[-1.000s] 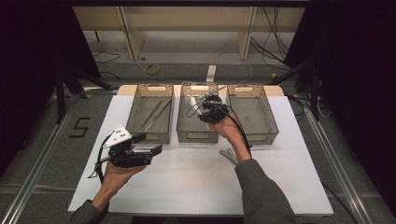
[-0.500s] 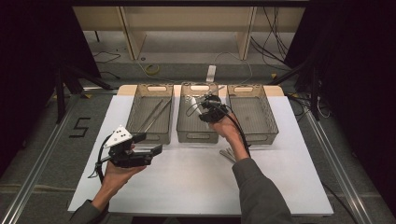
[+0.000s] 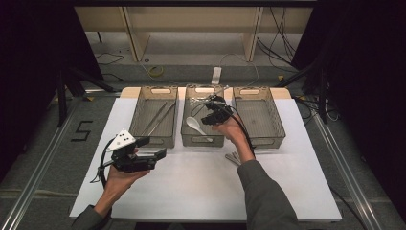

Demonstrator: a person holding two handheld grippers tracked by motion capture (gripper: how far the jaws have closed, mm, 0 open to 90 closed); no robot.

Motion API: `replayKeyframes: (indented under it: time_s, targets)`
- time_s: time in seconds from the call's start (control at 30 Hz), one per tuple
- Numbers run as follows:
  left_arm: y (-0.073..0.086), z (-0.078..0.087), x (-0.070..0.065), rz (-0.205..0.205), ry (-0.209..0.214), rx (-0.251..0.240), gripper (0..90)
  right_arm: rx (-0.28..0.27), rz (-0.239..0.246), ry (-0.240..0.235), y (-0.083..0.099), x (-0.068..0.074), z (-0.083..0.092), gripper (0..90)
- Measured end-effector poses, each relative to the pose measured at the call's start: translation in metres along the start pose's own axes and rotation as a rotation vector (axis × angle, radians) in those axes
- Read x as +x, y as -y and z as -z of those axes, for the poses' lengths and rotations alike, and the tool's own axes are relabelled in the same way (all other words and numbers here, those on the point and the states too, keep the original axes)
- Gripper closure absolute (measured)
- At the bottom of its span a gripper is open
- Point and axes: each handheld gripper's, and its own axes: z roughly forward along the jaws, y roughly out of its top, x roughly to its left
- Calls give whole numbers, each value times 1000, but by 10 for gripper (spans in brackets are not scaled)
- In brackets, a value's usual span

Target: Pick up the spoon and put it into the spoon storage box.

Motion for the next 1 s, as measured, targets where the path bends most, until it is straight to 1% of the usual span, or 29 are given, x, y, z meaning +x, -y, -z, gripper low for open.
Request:
replayKeyframes:
  time_s: [0.07, 0.1, 0.13, 0.23, 0.3, 0.4, 0.5, 0.63, 0.7, 0.77, 0.83, 0.87, 1.0]
  targets:
    - [0, 0, 0, -1, 0, 1, 165, -7, -11, -13, 1, -2, 6, 554]
    - [0, 0, 0, 0, -1, 1, 165, -8, -7, -13, 2, -3, 9, 526]
    - [0, 0, 0, 0, -1, 0, 165, -6, -10, -14, 2, -3, 13, 512]
    - [0, 0, 0, 1, -1, 0, 165, -26, 7, -17, 5, -7, 26, 457]
    - [0, 0, 0, 6, 1, -2, 165, -44, 7, -26, 7, -7, 37, 439]
    - [0, 0, 0, 8, 0, -2, 165, -62, 26, -40, 11, -7, 52, 422]
    - [-1, 1, 1, 8, 4, -4, 165, -66, 48, -52, 18, -6, 64, 409]
    - [0, 0, 0, 9, 5, -3, 163, -48, 66, -58, 30, -3, 75, 385]
    - [0, 0, 0, 10, 5, -1, 162, -37, 84, -48, 37, -2, 80, 379]
    - [0, 0, 0, 10, 4, -1, 162, -26, 98, -48, 45, -1, 84, 373]
    - [-1, 0, 0, 11, 4, -3, 162, -9, 110, -35, 53, 0, 88, 369]
    - [-1, 0, 0, 12, 5, -3, 162, -9, 119, -28, 57, 0, 89, 368]
    - [-1, 0, 0, 13, 6, -4, 162, 9, 133, -21, 75, 2, 93, 366]
